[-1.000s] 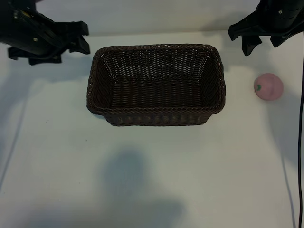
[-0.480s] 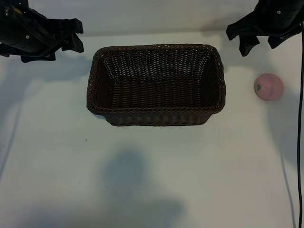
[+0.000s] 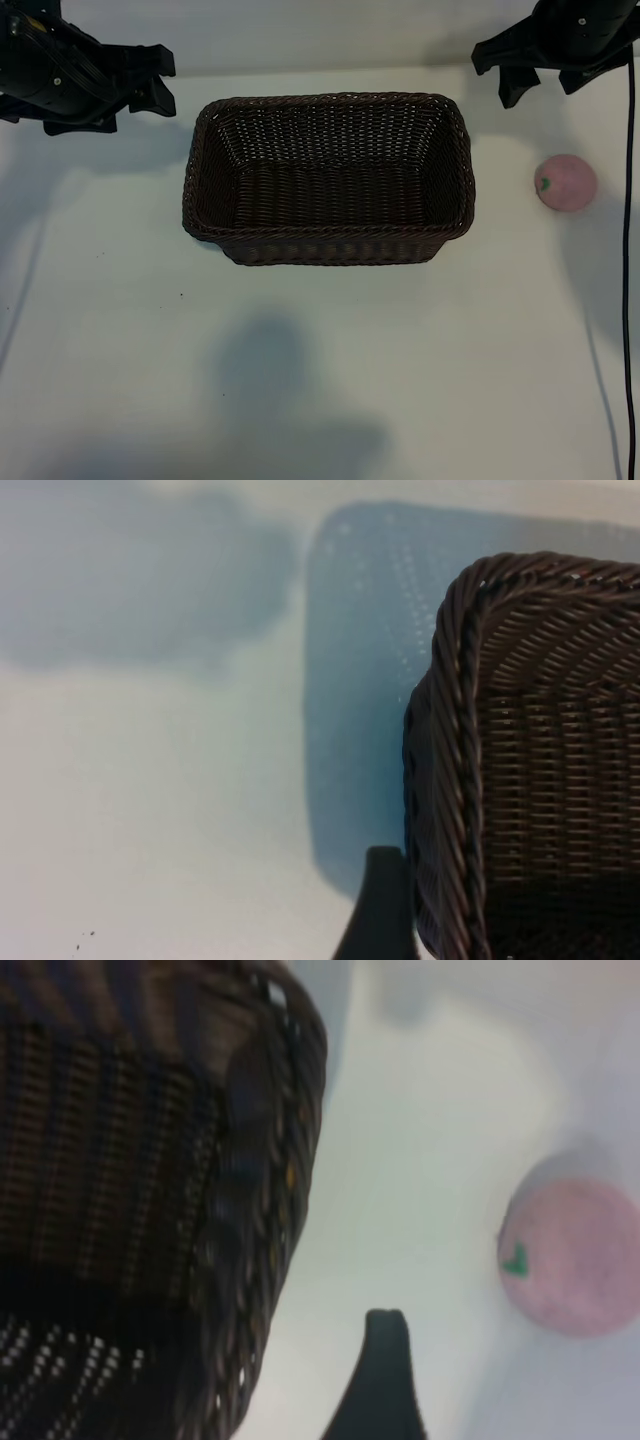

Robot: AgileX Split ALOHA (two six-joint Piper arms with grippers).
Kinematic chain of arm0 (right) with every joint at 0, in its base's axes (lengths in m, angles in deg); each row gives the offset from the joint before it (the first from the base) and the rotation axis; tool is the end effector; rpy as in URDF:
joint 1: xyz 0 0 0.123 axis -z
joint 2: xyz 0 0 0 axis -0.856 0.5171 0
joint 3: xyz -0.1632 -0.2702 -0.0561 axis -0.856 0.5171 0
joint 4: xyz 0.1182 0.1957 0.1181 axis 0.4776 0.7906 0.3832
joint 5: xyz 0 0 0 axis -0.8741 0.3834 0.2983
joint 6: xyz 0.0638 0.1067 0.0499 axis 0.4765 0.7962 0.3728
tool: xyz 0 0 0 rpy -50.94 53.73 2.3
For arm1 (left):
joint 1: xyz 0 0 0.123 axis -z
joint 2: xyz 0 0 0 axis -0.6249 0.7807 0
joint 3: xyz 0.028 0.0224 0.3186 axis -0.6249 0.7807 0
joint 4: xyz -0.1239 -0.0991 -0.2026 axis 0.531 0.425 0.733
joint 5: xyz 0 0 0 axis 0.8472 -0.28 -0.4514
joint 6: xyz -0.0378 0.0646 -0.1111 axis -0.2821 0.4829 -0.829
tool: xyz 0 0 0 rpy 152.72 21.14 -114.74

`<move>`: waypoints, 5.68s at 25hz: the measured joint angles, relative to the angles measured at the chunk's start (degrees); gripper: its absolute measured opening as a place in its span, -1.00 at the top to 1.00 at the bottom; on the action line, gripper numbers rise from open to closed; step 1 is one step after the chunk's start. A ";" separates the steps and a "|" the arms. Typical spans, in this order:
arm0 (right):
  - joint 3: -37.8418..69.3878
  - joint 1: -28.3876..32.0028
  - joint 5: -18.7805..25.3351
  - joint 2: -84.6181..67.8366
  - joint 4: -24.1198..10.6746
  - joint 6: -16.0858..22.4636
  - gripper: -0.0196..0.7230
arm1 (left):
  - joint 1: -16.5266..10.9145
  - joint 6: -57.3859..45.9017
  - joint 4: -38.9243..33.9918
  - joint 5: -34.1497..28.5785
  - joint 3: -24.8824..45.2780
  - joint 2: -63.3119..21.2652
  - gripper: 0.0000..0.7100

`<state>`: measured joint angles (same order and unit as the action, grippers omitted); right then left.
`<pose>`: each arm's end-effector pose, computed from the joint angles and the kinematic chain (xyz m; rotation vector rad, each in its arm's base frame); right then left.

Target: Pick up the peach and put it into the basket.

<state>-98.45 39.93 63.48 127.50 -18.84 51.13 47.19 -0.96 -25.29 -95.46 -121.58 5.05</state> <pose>0.4248 0.1458 0.2734 -0.3965 2.7808 0.0899 0.3852 -0.0816 0.2788 -0.1314 2.5397 -0.4066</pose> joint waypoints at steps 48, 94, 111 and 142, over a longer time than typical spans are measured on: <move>10.23 8.24 -10.91 14.08 0.00 3.78 0.75 | 0.00 0.28 -1.98 -1.38 0.00 0.00 -0.66; 9.10 -16.64 -20.43 8.23 5.80 0.91 0.72 | 0.00 0.28 -1.88 -1.38 0.00 0.00 -0.66; -6.32 -16.64 -1.58 8.30 5.69 -0.18 -0.59 | 0.00 0.28 -1.88 -1.45 0.00 0.00 -0.66; -11.52 -8.20 5.94 7.17 0.48 1.02 -0.56 | 0.00 0.28 -1.88 -1.45 0.00 0.00 -0.66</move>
<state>-109.97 31.72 69.41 134.67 -18.36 52.16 47.19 -0.69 -27.17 -96.91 -121.58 5.05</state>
